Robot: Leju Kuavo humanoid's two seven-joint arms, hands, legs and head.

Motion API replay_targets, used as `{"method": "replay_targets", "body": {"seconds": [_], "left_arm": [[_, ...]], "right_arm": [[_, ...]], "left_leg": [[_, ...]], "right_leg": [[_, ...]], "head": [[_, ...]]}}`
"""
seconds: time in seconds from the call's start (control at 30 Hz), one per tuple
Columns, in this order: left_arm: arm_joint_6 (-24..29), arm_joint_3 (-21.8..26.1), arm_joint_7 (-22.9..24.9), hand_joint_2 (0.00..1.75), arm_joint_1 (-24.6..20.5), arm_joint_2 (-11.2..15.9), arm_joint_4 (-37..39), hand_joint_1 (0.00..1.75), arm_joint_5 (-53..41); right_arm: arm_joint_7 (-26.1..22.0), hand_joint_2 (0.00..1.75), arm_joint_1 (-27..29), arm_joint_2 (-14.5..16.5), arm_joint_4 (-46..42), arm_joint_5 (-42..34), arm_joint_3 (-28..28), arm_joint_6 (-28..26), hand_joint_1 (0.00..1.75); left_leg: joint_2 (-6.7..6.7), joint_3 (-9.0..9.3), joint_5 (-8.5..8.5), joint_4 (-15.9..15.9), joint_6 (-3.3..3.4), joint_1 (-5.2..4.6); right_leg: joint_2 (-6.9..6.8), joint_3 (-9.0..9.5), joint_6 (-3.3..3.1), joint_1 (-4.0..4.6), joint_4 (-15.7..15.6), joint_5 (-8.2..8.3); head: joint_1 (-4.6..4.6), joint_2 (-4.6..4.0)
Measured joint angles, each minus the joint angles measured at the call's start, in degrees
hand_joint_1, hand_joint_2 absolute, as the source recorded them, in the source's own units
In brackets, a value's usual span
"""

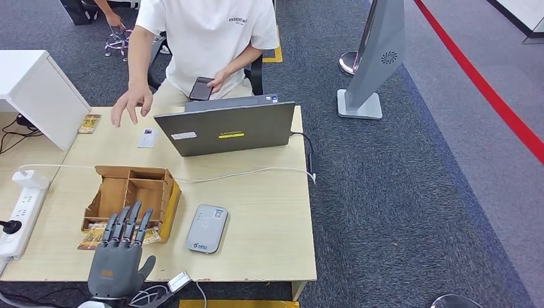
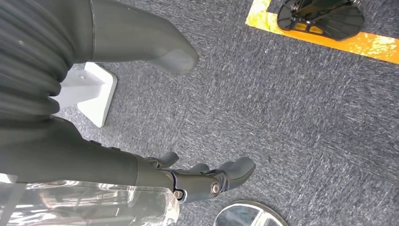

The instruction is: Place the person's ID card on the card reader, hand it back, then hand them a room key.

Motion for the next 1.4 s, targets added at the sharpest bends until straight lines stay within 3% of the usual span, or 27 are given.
{"method": "replay_targets", "body": {"seconds": [0.3,0.8,0.93,1.4], "left_arm": [[0.02,0.40,1.67,1.75,-1.98,-0.12,4.44,0.00,-1.14],[2.44,3.78,0.10,1.75,-4.01,-2.16,8.87,0.00,-2.78],[2.68,4.07,-0.36,1.75,-4.10,-2.42,9.28,1.75,-2.64],[4.02,5.07,-3.23,1.75,-4.03,-2.79,9.60,1.75,-1.07]], "right_arm": [[0.44,1.75,0.02,0.00,0.00,0.01,0.61,-0.20,0.00],[-0.25,1.75,-0.56,0.00,0.00,2.08,0.79,-0.31,0.00],[-0.34,1.75,-0.70,0.00,0.01,2.20,0.79,-0.31,0.00],[-1.96,1.75,-1.35,0.00,0.13,4.21,0.55,0.01,0.00]], "left_leg": [[0.00,0.00,0.01,0.00,0.00,0.00],[0.00,0.00,0.00,0.00,0.00,0.00],[-0.01,0.00,0.00,0.00,0.00,0.00],[-0.01,-0.01,0.00,0.00,0.00,0.00]], "right_leg": [[0.00,0.01,0.00,0.00,0.00,0.00],[0.00,0.01,0.00,0.00,0.00,0.00],[0.00,0.01,0.00,0.00,0.00,0.00],[-0.01,0.01,0.00,0.00,0.00,0.00]], "head": [[0.01,0.00],[0.01,0.00],[0.00,0.00],[0.01,0.00]]}}
